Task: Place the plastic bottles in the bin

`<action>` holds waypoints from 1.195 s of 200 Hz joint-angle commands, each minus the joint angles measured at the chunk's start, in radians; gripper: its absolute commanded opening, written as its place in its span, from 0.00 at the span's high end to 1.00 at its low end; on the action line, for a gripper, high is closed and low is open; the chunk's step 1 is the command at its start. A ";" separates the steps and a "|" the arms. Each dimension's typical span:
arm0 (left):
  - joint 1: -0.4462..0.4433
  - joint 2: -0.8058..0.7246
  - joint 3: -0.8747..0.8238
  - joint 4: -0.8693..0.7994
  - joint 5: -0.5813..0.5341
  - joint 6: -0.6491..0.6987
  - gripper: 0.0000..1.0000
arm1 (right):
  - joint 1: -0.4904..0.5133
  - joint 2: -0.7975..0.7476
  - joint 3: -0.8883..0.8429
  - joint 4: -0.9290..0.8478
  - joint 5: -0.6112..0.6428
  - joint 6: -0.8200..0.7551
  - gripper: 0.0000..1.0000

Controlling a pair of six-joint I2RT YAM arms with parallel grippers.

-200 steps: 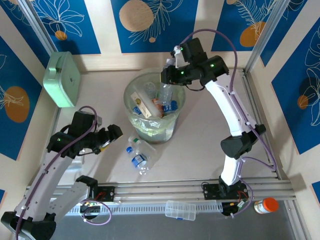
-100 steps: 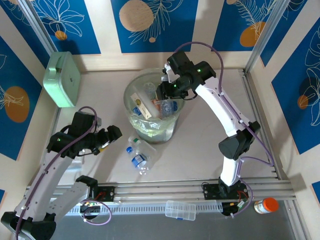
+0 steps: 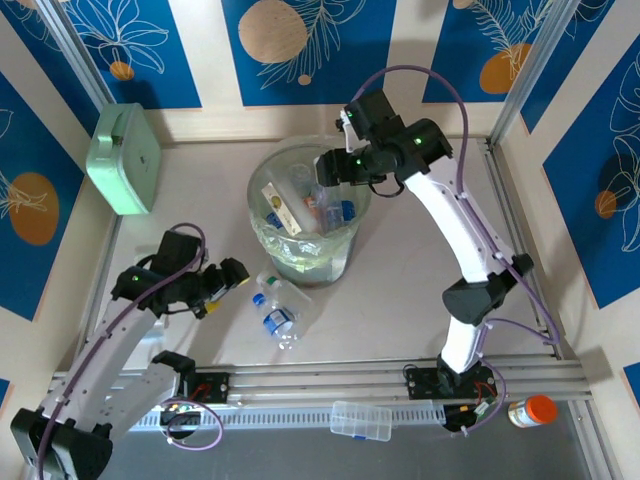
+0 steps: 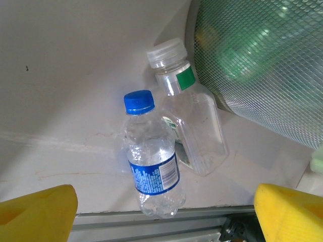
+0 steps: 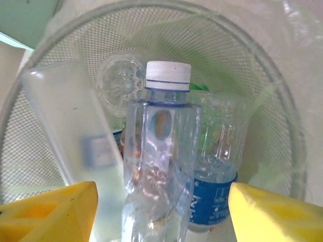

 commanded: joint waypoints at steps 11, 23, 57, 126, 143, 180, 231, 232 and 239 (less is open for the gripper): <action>-0.007 0.004 -0.112 0.134 0.038 -0.117 0.14 | 0.018 -0.129 -0.081 0.065 0.048 0.052 0.32; -0.027 0.003 -0.150 0.174 0.027 -0.152 0.17 | 0.018 -0.178 -0.129 0.088 0.049 0.068 0.32; -0.065 0.062 -0.205 0.261 -0.022 -0.183 0.22 | 0.017 -0.336 -0.306 0.154 0.039 0.105 0.34; -0.065 0.314 -0.268 0.577 -0.009 -0.146 0.35 | 0.017 -0.529 -0.450 0.119 0.057 0.115 0.37; -0.065 0.340 -0.286 0.643 0.006 -0.156 0.41 | 0.015 -0.547 -0.457 0.096 0.069 0.113 0.37; -0.066 0.354 -0.318 0.677 0.021 -0.159 0.46 | 0.007 -0.576 -0.483 0.082 0.078 0.113 0.37; -0.069 0.357 -0.372 0.735 0.037 -0.182 0.49 | -0.015 -0.593 -0.532 0.094 0.054 0.128 0.37; -0.071 0.358 -0.372 0.735 0.037 -0.182 0.49 | -0.016 -0.594 -0.533 0.095 0.054 0.128 0.37; -0.072 0.361 -0.371 0.740 0.040 -0.179 0.49 | -0.016 -0.595 -0.538 0.096 0.052 0.131 0.37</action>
